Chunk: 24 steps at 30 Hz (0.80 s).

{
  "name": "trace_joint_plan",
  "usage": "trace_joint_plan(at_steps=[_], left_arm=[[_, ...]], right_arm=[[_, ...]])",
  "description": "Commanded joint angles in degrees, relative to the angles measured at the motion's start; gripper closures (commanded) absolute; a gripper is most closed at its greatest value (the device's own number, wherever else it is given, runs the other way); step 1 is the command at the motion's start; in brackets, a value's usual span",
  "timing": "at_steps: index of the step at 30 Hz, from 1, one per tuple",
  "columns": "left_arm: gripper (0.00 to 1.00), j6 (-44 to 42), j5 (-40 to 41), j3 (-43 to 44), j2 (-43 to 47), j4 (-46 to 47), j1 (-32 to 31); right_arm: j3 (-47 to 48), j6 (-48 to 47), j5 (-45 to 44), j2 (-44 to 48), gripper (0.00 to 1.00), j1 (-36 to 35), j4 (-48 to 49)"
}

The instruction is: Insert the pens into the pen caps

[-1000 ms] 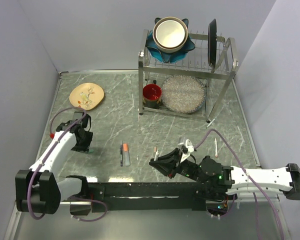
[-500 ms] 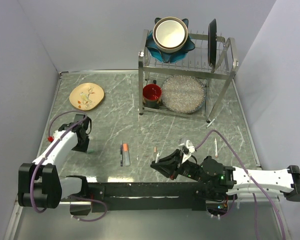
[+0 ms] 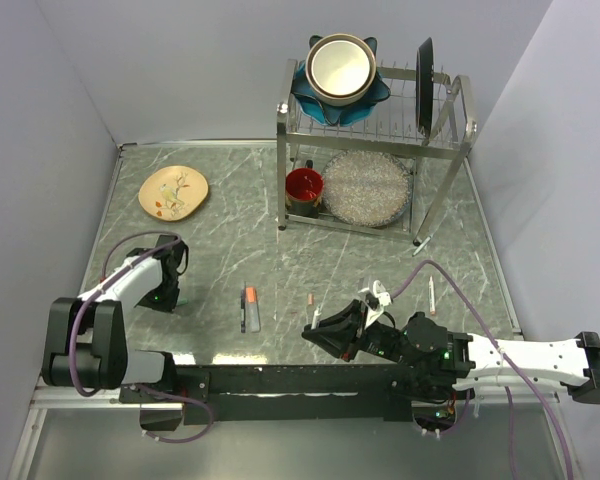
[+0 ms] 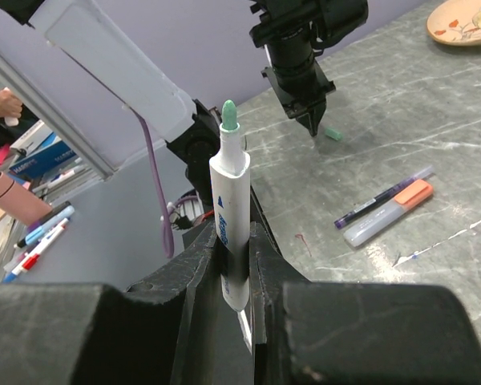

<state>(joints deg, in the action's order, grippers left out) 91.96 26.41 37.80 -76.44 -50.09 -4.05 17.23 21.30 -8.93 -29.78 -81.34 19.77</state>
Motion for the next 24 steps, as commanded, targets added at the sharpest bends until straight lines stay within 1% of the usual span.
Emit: trace_joint_plan(at_steps=[1, 6, 10, 14, 17, 20, 21, 23, 24], left_arm=[[0.99, -0.3, 2.3, 1.0, -0.8, 2.8, 0.3], [0.99, -2.6, 0.8, -0.7, 0.2, 4.9, 0.2], [0.99, -6.4, -0.3, -1.7, 0.7, 6.7, 0.2], [0.99, -7.6, -4.7, -3.0, 1.7, 7.3, -0.7], [0.99, -8.0, -6.3, -4.1, 3.2, 8.9, -3.1], [0.99, -6.6, -7.0, -3.3, 3.4, 8.9, -7.5], [0.99, -6.1, -6.8, -2.7, 3.1, 8.5, -10.5], [0.99, -3.9, -6.6, -0.5, 2.0, 6.5, -13.9], [0.99, -3.1, -6.6, 0.2, 1.5, 5.7, -17.1]], right_arm=[[1.5, 0.6, 0.0, 0.3, 1.00, 0.3, 1.1], [2.2, 0.8, 0.6, -1.2, 1.00, 0.3, 1.6], [2.5, 1.0, 1.1, -2.6, 1.00, 0.3, 2.4], [3.0, 1.5, 1.8, -3.6, 1.00, 0.2, 2.6], [3.2, 1.6, 2.0, -4.2, 1.00, 0.3, 2.9], [3.3, 2.0, 2.1, -4.7, 1.00, 0.3, 3.5], [3.4, 2.0, 2.1, -4.8, 1.00, 0.3, 3.6], [3.6, 2.1, 2.0, -5.3, 1.00, 0.2, 3.5], [3.8, 2.2, 2.1, -5.4, 1.00, 0.3, 3.5]])
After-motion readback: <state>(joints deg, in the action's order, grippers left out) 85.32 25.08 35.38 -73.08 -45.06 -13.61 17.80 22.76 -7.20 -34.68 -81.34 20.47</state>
